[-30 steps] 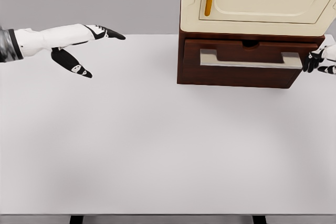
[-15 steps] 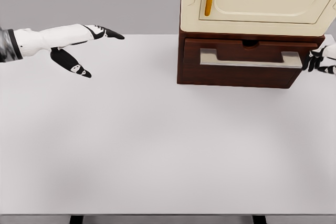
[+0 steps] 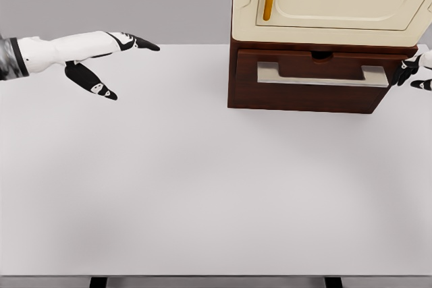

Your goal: Put the switch into the drawer with left arm, and close the drawer with right arm

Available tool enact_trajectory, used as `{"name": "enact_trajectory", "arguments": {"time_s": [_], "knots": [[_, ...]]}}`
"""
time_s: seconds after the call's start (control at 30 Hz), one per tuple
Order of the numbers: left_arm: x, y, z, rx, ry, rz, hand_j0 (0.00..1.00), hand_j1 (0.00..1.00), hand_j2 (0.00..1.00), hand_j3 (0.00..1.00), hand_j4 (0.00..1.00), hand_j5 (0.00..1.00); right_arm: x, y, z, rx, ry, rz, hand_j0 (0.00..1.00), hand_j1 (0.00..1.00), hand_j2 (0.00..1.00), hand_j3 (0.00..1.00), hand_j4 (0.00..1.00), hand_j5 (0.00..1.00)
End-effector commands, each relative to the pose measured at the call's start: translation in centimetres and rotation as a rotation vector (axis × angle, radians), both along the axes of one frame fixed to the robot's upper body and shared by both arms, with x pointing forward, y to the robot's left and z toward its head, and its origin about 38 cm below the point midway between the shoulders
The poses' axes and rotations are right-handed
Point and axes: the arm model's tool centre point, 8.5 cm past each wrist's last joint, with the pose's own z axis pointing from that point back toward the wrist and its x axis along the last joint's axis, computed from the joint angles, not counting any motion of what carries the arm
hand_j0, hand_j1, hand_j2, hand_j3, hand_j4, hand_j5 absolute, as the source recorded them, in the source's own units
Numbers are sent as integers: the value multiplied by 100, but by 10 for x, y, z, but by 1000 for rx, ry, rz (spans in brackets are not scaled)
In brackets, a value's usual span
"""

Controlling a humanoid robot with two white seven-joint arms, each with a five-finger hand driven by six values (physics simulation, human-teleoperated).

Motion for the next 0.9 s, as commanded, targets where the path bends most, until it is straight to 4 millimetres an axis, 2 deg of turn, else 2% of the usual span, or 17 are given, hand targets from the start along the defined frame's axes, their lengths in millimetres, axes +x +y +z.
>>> {"name": "enact_trajectory", "arguments": {"time_s": [0.0,0.63,0.87], "knots": [[0,1,1,-7,2,3,100,100,100,100,100,100,0,-5,1,-5,0,-21,53,53,53,53,53,53],[0,1,1,-7,2,3,100,100,100,100,100,100,5,0,1,13,-7,-18,53,53,53,53,53,53],[0,1,1,-7,2,3,100,100,100,100,100,100,8,-11,1,21,-6,-57,53,53,53,53,53,53]]}}
